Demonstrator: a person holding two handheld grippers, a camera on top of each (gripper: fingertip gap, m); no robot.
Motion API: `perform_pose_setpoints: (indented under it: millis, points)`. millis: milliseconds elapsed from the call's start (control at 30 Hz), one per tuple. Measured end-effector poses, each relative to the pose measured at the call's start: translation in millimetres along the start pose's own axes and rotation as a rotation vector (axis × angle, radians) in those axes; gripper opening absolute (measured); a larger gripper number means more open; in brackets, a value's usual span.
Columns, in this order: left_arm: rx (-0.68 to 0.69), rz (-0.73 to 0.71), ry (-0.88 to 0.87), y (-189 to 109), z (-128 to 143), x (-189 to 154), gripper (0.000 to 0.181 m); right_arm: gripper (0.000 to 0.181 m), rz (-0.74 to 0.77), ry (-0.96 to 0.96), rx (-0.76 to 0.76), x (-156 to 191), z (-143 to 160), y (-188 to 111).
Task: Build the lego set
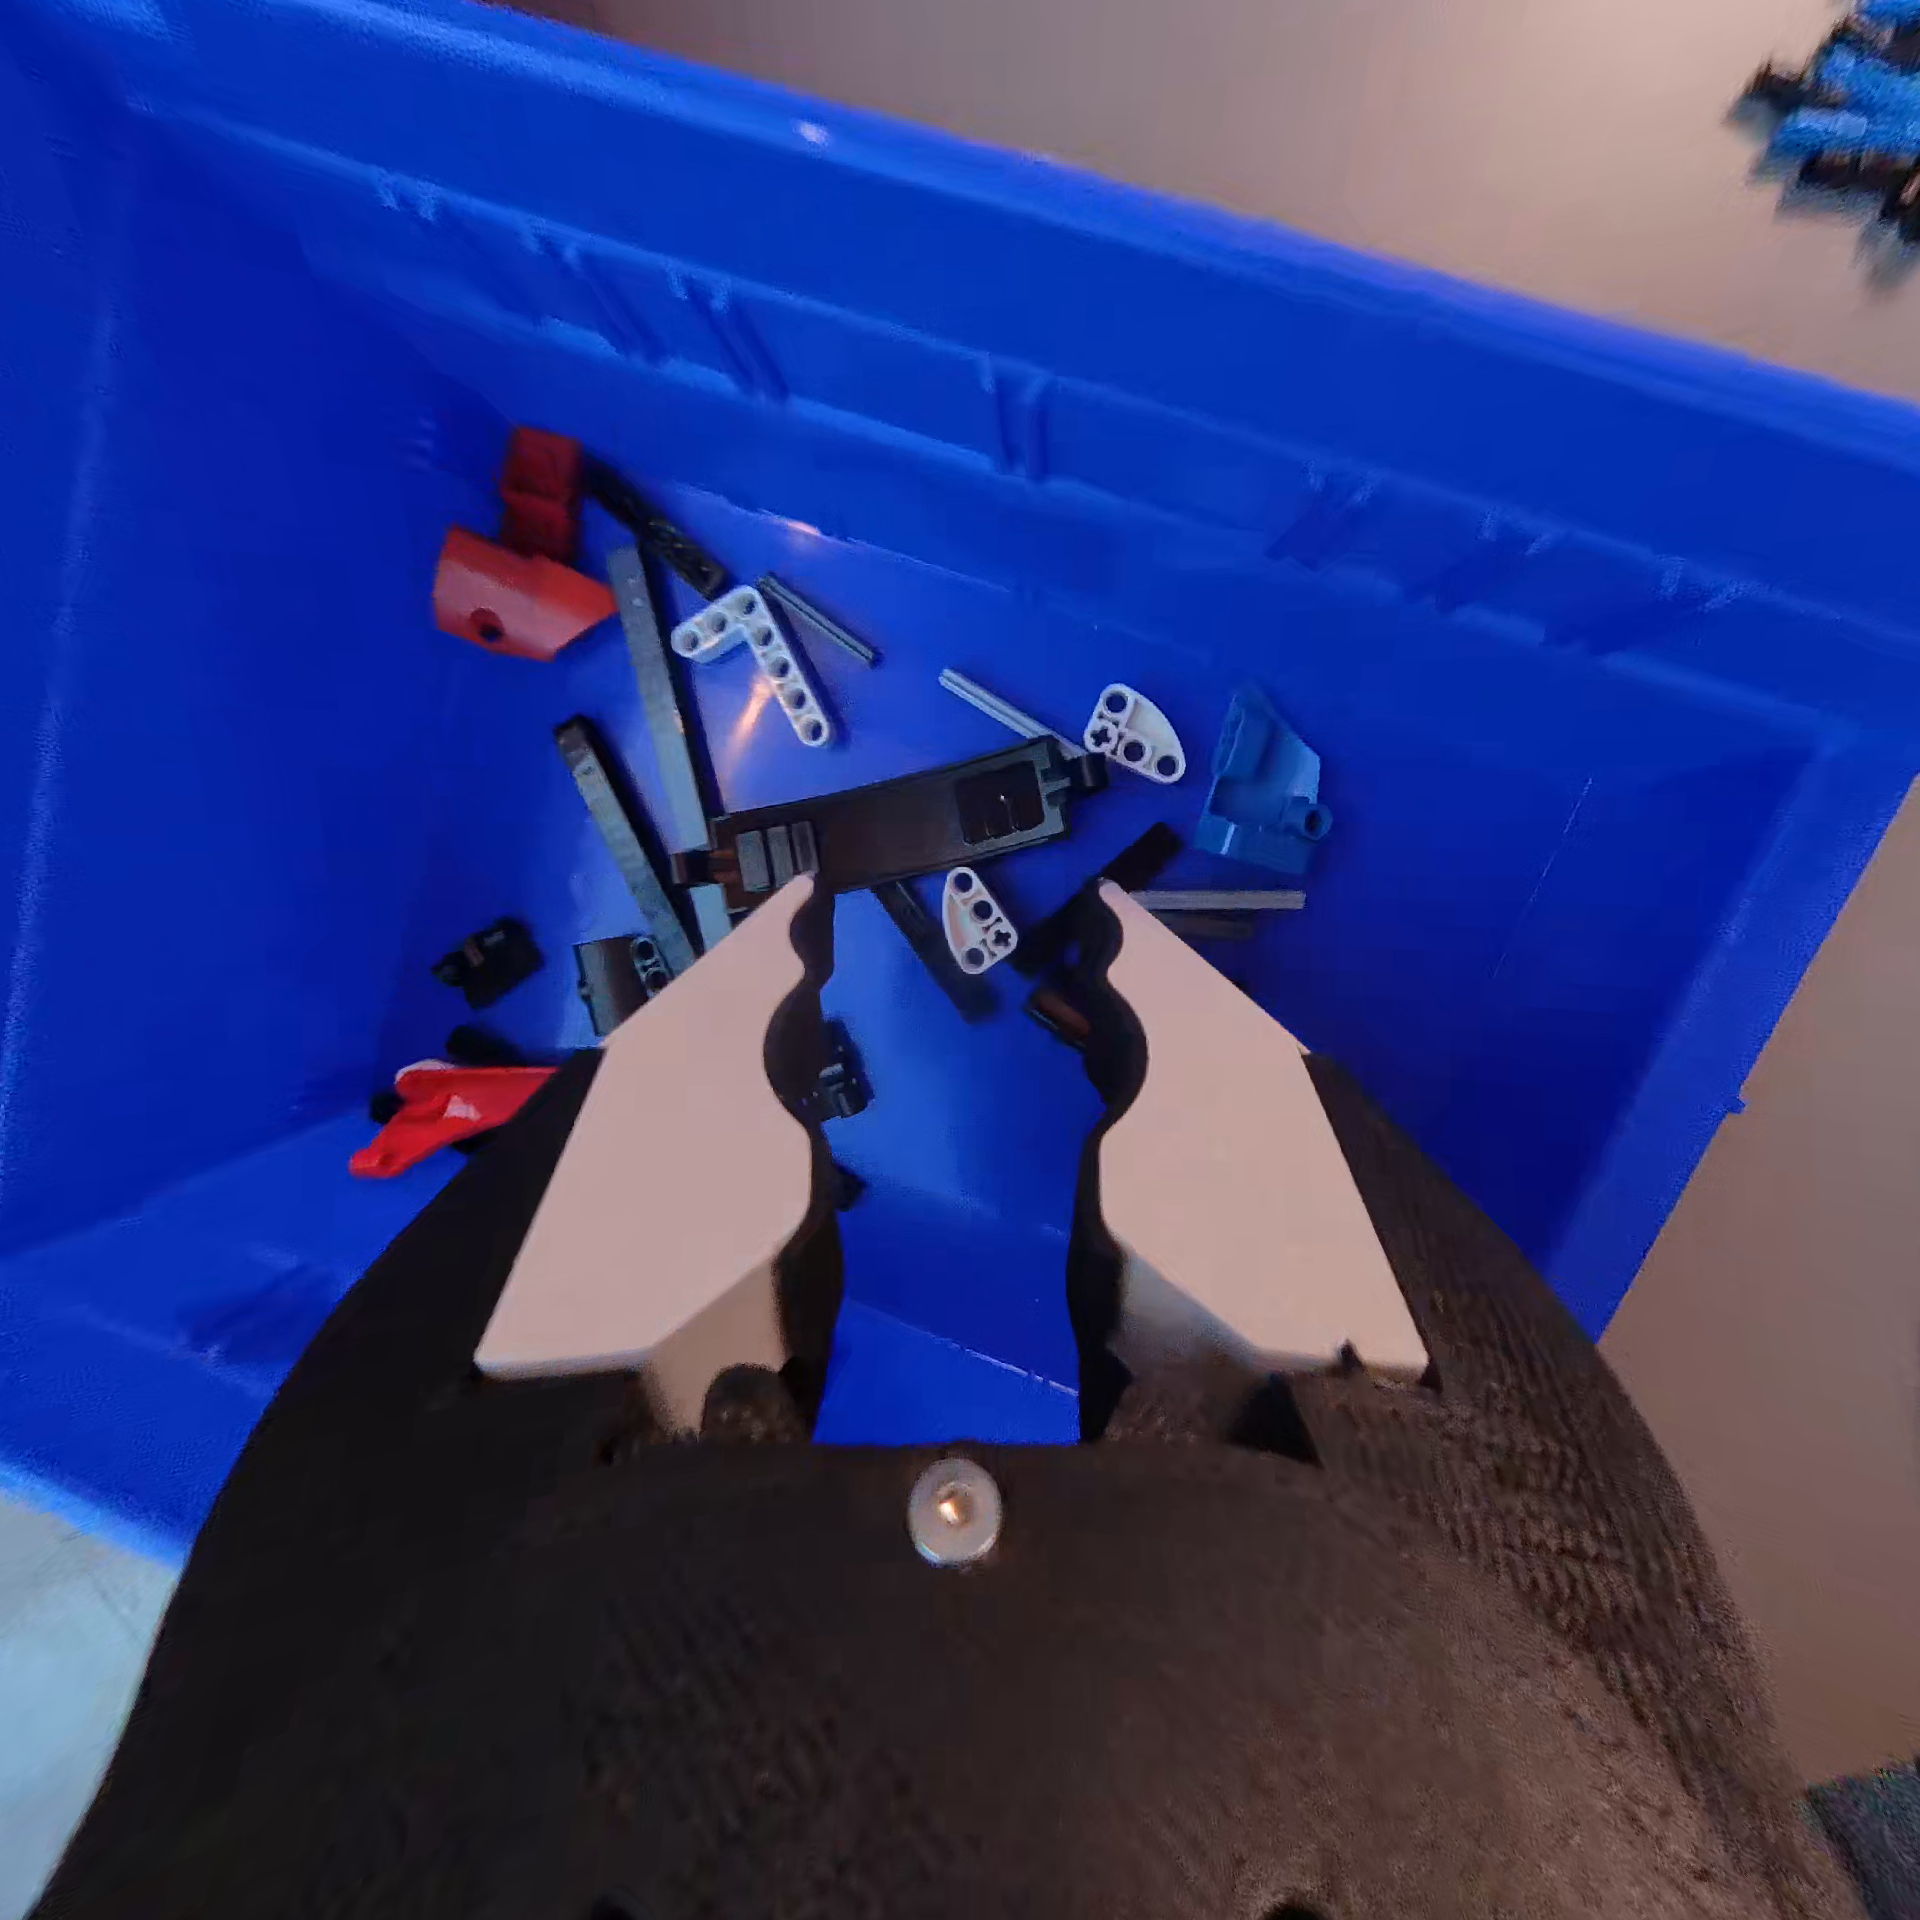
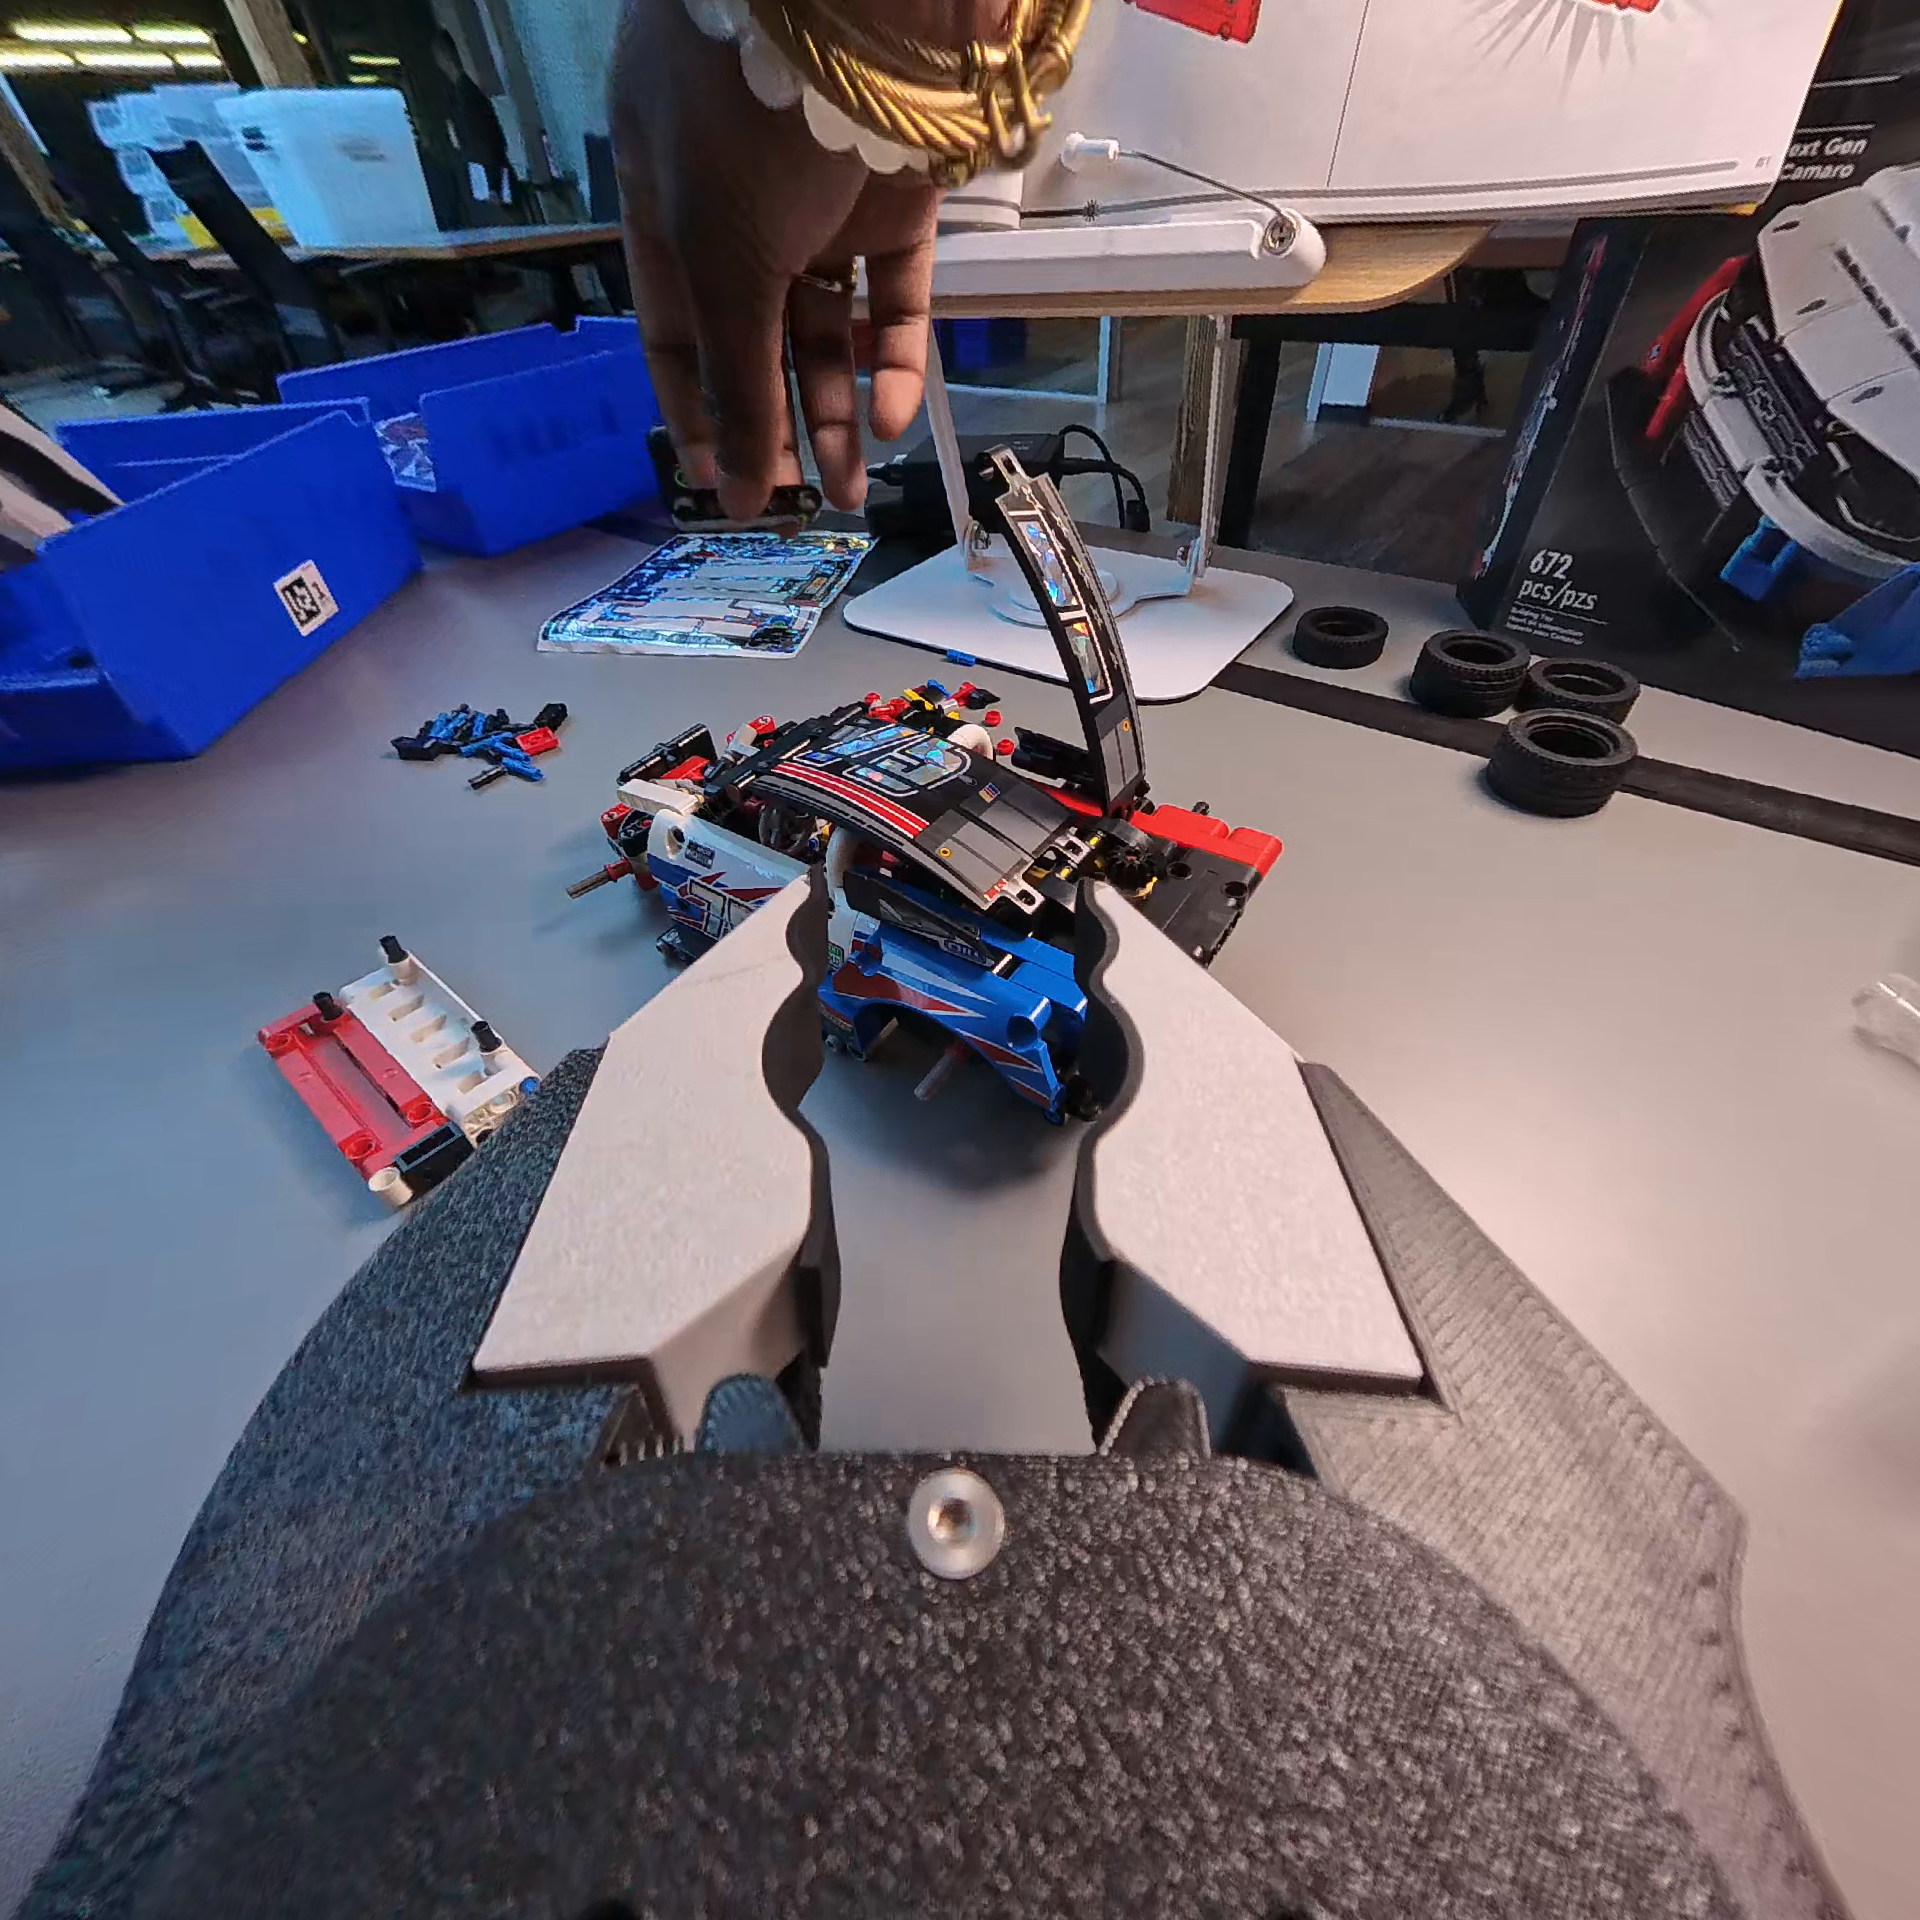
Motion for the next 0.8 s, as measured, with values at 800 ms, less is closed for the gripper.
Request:
perform_pose_setpoints:
  millis: [800]
  points:
    - [-0.265,0.149,0.096,-24,-27,19,0.000,0.041,0.024,-0.012,0.024,-4,6,-10]
Point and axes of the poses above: each gripper's, where its closed fingertips meet, y out along the fingers, z out of its underside, x = y × z across the jaws, the point moved 10 cm from there along -y, back along the fingers, and after that the axes turned 8 degrees about y, right-handed, at the moved point
